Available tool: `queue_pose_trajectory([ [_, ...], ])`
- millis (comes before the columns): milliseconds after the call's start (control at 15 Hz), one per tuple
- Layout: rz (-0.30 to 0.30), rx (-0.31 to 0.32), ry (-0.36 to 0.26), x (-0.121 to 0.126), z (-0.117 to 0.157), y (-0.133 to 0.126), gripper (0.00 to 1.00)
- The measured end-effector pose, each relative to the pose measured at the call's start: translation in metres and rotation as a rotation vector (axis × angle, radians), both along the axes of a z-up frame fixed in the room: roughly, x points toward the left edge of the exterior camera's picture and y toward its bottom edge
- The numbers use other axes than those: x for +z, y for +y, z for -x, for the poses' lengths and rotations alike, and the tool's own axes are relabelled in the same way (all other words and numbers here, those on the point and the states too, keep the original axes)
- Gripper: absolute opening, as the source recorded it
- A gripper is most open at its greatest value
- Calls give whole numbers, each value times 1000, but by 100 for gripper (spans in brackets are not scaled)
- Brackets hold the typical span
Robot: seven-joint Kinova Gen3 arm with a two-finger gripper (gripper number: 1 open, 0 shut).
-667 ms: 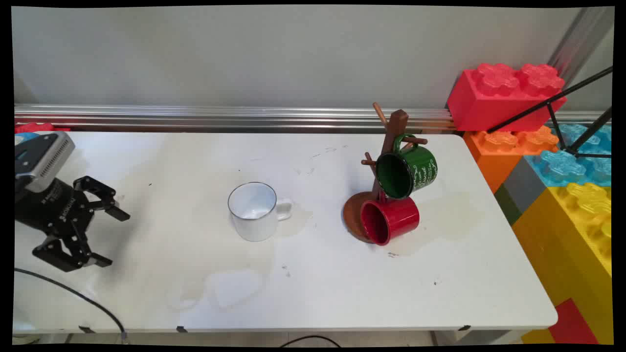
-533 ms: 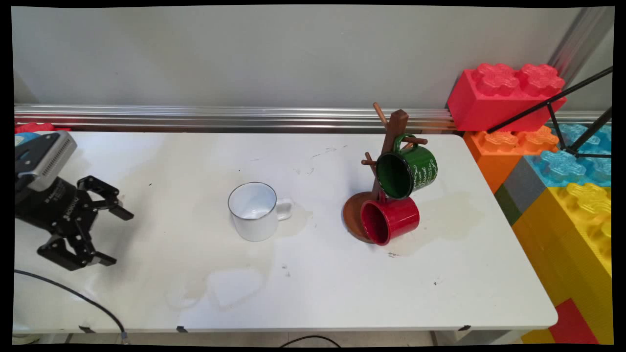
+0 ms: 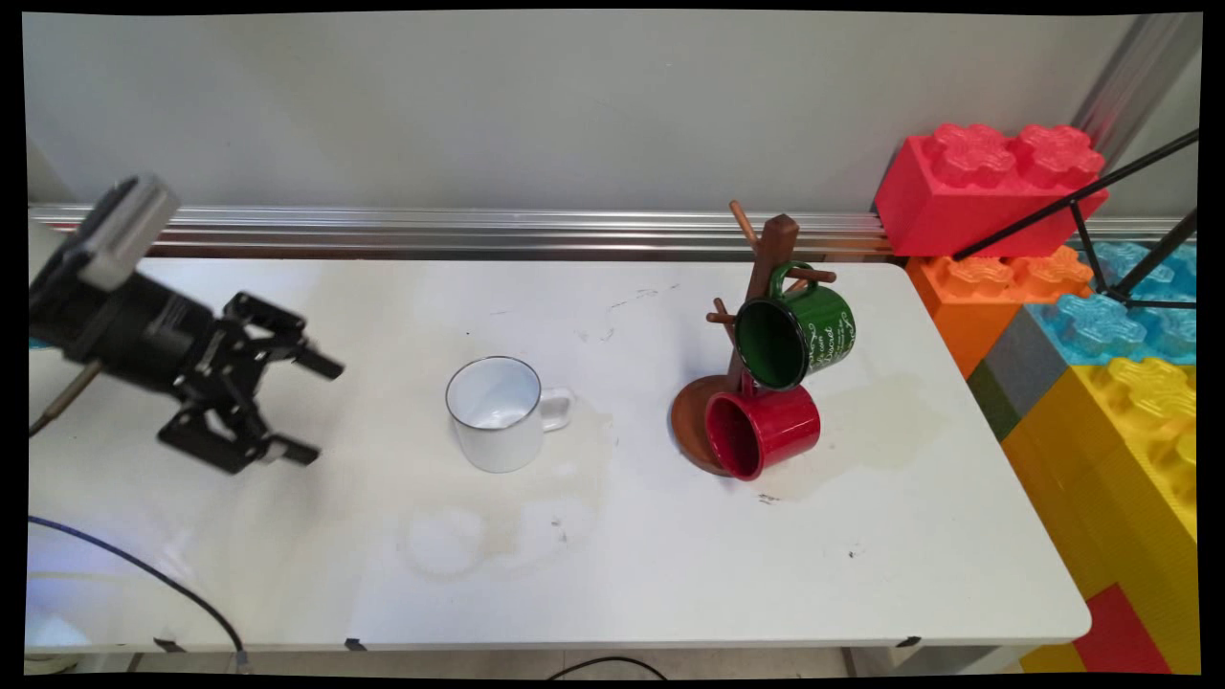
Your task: Pick up the green mug from the rack
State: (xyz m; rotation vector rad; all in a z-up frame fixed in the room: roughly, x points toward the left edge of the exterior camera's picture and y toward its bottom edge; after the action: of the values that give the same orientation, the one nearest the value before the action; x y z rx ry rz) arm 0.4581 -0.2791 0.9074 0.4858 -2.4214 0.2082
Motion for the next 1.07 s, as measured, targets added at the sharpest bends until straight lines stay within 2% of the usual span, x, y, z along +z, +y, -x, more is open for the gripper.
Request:
queue_pose_trajectory([
  [133, 29, 8, 81, 9, 8, -9, 100],
  [400, 69, 24, 177, 19, 17, -21, 100],
  [667, 85, 34, 247, 24, 24, -31, 100],
  [1067, 44, 43, 305, 26, 39, -40, 100],
])
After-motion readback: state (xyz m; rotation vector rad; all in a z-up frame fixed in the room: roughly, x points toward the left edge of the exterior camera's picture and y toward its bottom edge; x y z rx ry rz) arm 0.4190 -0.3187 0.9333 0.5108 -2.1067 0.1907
